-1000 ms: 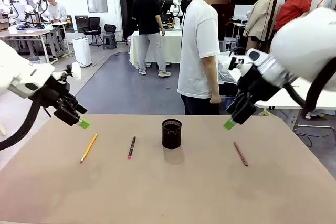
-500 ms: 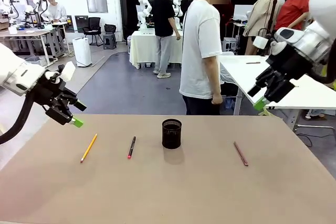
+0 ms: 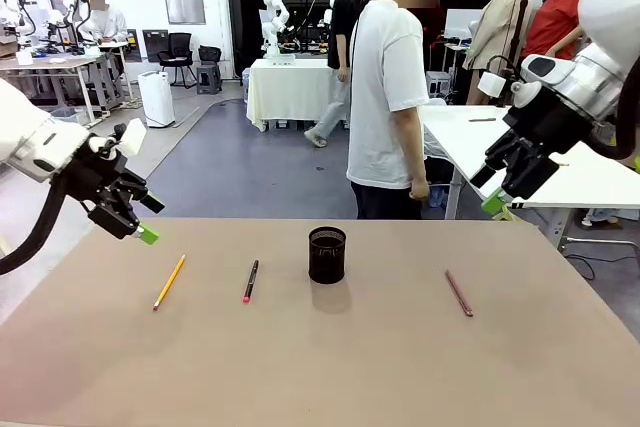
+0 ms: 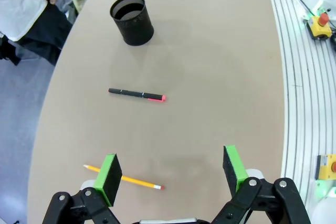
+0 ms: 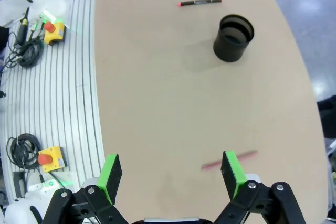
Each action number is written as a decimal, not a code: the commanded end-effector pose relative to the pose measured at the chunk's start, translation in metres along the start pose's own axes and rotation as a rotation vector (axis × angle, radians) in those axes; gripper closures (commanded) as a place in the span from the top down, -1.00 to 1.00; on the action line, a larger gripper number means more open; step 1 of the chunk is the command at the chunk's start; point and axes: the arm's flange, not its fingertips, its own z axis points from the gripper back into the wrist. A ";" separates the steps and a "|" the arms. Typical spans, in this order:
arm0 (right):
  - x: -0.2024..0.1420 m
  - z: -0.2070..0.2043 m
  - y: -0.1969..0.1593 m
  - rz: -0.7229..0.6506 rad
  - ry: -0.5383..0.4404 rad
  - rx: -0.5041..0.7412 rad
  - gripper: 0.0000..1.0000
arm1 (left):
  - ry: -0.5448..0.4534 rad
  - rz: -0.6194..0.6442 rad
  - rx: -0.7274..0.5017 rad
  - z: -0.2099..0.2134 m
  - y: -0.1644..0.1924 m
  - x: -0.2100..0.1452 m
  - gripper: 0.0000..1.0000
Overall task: Place the pens into the pen holder.
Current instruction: Pick up a writing instrument from the table and place it into the Pen holder.
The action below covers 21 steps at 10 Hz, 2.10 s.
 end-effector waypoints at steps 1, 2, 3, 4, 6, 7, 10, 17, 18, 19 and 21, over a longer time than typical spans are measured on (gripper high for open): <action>-0.001 0.001 -0.001 -0.001 -0.004 -0.001 1.00 | -0.040 -0.029 -0.016 0.010 0.013 0.012 1.00; 0.002 0.021 -0.012 0.020 -0.072 0.009 1.00 | -0.062 -0.043 -0.021 0.023 0.025 0.016 1.00; 0.004 0.040 -0.018 0.065 -0.083 0.026 1.00 | -0.089 -0.049 -0.030 0.037 0.039 0.014 1.00; 0.004 0.063 -0.032 0.103 -0.111 0.038 1.00 | -0.112 -0.061 -0.026 0.048 0.051 0.014 1.00; 0.003 0.093 -0.050 0.098 -0.133 0.034 1.00 | -0.185 -0.094 -0.104 0.064 0.066 0.011 1.00; 0.001 0.108 -0.062 0.098 -0.151 0.015 1.00 | -0.194 -0.089 -0.121 0.071 0.073 0.008 1.00; -0.021 0.146 -0.087 0.107 -0.269 -0.032 1.00 | -0.172 -0.128 -0.106 0.095 0.089 0.008 1.00; -0.052 0.159 -0.114 -0.005 -0.295 -0.074 1.00 | -0.146 -0.082 -0.020 0.102 0.073 0.029 1.00; -0.058 0.156 -0.109 0.006 -0.275 -0.072 1.00 | -0.148 -0.102 -0.058 0.102 0.086 0.024 1.00; -0.058 0.156 -0.109 0.006 -0.275 -0.072 1.00 | -0.148 -0.102 -0.058 0.102 0.086 0.024 1.00; -0.058 0.156 -0.109 0.006 -0.275 -0.072 1.00 | -0.148 -0.102 -0.058 0.102 0.086 0.024 1.00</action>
